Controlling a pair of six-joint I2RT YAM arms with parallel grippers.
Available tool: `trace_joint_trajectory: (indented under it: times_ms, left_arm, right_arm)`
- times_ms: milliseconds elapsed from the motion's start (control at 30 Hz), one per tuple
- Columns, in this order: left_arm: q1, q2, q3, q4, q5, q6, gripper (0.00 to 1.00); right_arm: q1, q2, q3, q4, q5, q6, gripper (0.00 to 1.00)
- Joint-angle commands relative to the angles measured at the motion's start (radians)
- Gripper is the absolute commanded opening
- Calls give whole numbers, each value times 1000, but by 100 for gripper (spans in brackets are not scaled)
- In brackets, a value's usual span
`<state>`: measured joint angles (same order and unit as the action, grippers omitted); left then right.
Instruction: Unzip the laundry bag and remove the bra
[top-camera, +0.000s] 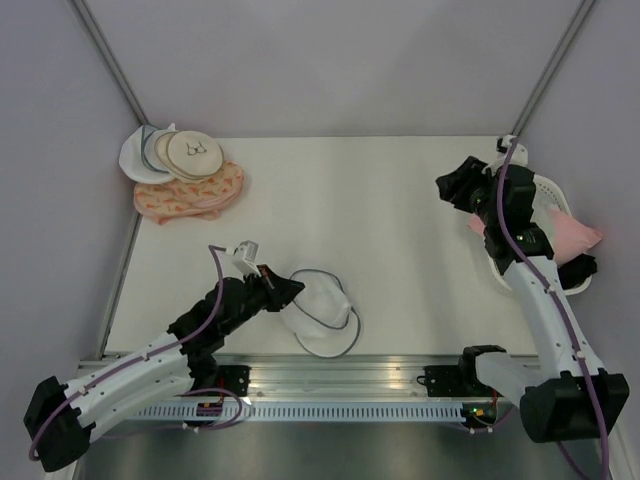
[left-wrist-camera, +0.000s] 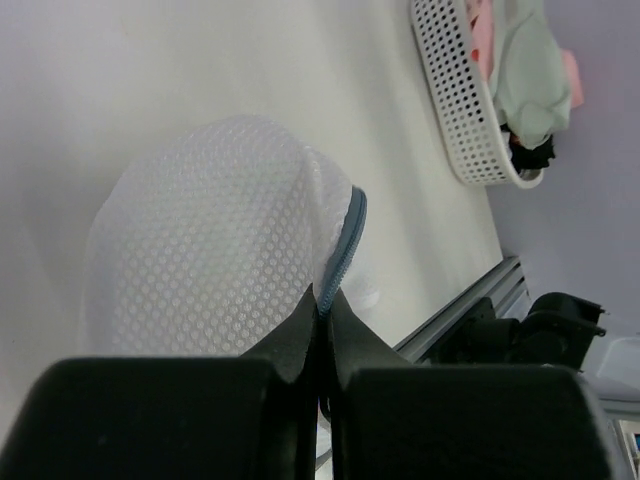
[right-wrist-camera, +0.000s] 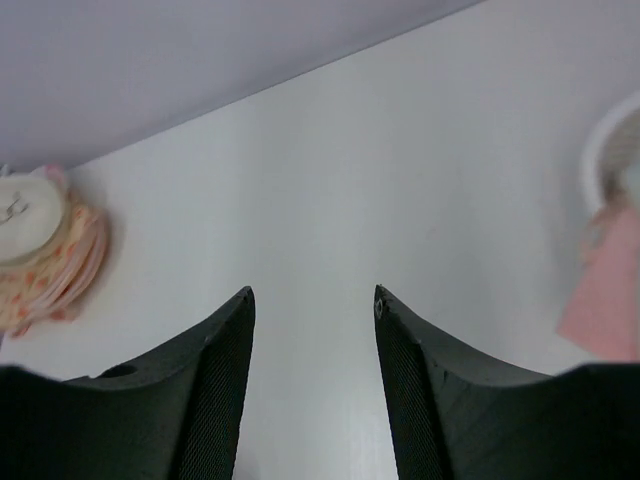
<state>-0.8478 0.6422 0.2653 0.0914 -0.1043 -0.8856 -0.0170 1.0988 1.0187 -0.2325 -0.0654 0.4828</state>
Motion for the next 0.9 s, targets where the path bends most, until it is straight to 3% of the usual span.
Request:
trace_joint_trajectory:
  times_ms: [0, 300, 467, 633, 700, 767, 867]
  left_arm:
    - [4, -44, 93, 45, -52, -13, 2]
    - [6, -7, 284, 7, -26, -4, 2]
    - [4, 77, 385, 56, 14, 11, 2]
    - [6, 175, 434, 246, 72, 19, 2]
    - [7, 166, 407, 267, 26, -13, 2]
    - [16, 99, 263, 411, -38, -48, 2]
    - [33, -52, 63, 469, -177, -127, 2]
  right_arm:
    - [129, -86, -60, -82, -74, -55, 57]
    - [414, -224, -354, 11, -224, 22, 57]
    - [457, -309, -413, -7, -78, 28, 59]
    - [457, -317, -358, -119, 119, 31, 60]
    - [457, -312, -355, -128, 133, 27, 60]
    - [457, -309, -359, -133, 150, 14, 60]
    - [457, -297, -377, -126, 150, 2, 60]
